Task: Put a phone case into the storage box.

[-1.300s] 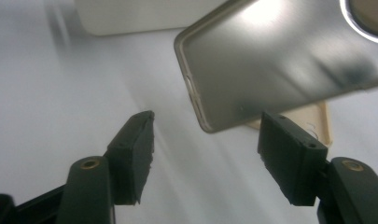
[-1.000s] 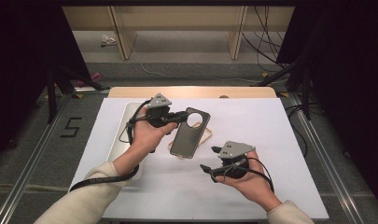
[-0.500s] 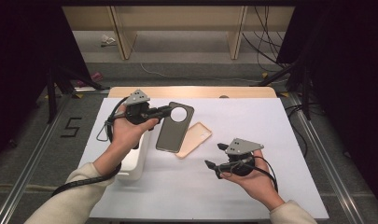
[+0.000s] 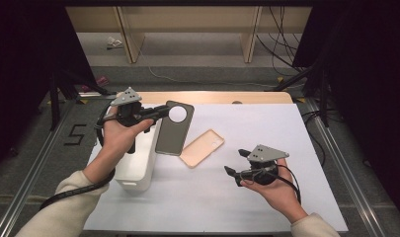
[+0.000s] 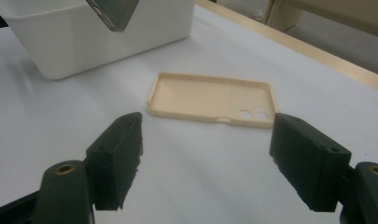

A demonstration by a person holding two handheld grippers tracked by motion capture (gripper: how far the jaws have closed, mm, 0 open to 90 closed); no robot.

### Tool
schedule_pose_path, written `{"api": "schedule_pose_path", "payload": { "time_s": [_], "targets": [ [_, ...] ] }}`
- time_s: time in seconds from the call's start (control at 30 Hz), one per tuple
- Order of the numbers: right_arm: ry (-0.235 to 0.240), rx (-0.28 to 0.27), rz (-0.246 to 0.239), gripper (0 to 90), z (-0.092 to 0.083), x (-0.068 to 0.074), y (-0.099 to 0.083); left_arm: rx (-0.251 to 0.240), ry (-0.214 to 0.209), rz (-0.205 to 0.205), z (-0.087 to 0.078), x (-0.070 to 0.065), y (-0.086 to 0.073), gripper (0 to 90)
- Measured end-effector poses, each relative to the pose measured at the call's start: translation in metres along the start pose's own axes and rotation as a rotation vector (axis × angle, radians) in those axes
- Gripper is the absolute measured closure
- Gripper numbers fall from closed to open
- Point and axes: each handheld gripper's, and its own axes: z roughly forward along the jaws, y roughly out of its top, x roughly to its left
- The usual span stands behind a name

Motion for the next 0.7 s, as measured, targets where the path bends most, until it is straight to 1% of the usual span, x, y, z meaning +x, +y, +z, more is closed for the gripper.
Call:
{"api": "schedule_pose_path", "payload": {
  "time_s": [0.17, 0.23, 0.33, 0.37, 0.47, 0.53, 0.6, 0.7],
  "targets": [
    [-0.008, -0.005, 0.016, 26.3, -0.002, -0.003, -0.002, -0.015, 0.009, -0.005, -0.008, 0.007, 0.002, 82.0],
    [-0.013, -0.005, 0.021, 26.3, -0.003, -0.004, -0.003, -0.033, 0.02, -0.016, -0.012, 0.011, 0.003, 82.0],
    [-0.018, -0.008, 0.026, 26.1, -0.003, -0.006, -0.004, -0.041, 0.028, -0.025, -0.016, 0.016, 0.004, 82.1],
    [-0.019, -0.007, 0.028, 26.1, -0.004, -0.006, -0.004, -0.041, 0.029, -0.02, -0.017, 0.017, 0.005, 82.1],
    [-0.021, -0.002, 0.031, 26.1, -0.004, -0.007, -0.005, -0.057, 0.058, -0.011, -0.021, 0.021, 0.004, 82.1],
    [-0.022, -0.002, 0.034, 26.0, -0.004, -0.008, -0.006, -0.069, 0.061, -0.012, -0.023, 0.024, 0.004, 82.1],
    [-0.026, -0.004, 0.037, 26.0, -0.005, -0.009, -0.006, -0.071, 0.072, -0.003, -0.025, 0.026, 0.004, 82.1],
    [-0.029, -0.005, 0.039, 25.7, -0.005, -0.009, -0.006, -0.074, 0.071, -0.002, -0.028, 0.029, 0.004, 82.2]
  ]
}}
